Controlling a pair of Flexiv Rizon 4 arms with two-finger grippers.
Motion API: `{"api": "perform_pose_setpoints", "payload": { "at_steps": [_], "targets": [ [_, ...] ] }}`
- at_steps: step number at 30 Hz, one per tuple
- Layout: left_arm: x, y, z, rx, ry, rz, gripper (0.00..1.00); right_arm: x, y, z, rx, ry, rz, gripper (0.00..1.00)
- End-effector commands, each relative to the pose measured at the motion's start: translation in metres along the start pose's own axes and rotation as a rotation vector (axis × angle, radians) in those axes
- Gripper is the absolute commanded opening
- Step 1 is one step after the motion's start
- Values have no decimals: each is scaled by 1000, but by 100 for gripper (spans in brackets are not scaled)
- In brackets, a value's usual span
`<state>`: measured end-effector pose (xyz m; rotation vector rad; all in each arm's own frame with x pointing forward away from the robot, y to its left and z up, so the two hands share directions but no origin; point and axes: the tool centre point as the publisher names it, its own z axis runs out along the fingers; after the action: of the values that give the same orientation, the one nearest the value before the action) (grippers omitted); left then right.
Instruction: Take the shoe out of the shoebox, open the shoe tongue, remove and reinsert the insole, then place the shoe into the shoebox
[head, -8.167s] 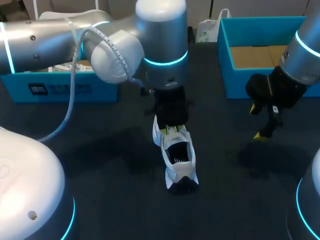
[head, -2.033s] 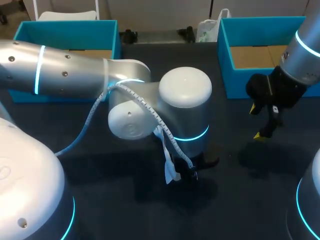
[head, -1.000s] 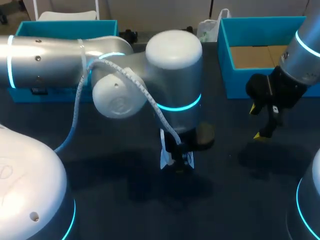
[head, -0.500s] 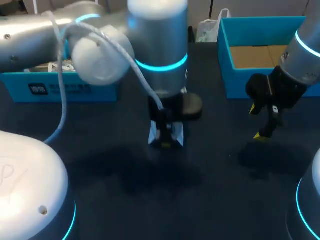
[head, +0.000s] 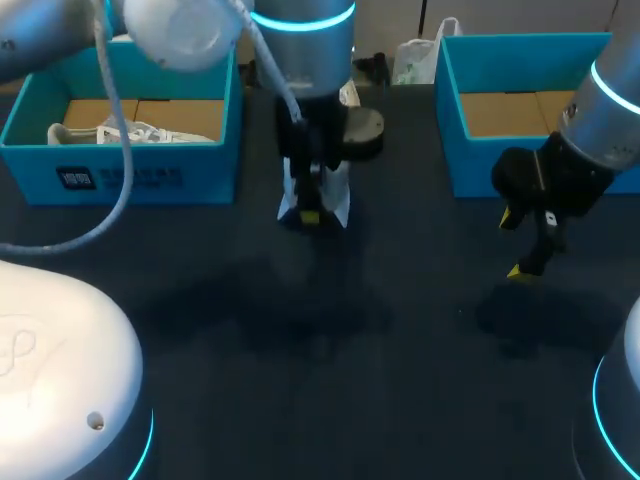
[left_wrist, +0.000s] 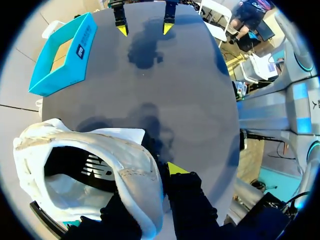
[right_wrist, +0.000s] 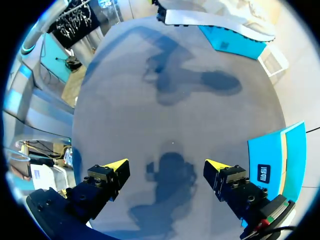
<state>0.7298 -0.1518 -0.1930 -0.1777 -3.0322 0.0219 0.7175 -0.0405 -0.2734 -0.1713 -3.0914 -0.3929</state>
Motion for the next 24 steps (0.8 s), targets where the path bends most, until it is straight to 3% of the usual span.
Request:
{"api": "perform_pose_setpoints", "payload": {
  "at_steps": [1,18,24],
  "targets": [
    [-14,-2,-19,-64,24,37,0,0,0,0,2,-1,1,100],
    [-17,-1,-23,-75,16,45,0,0,0,0,2,-1,1,100],
    [-40,27,-47,-76,-4,54,0,0,0,0,2,-1,1,100]
  ]
}}
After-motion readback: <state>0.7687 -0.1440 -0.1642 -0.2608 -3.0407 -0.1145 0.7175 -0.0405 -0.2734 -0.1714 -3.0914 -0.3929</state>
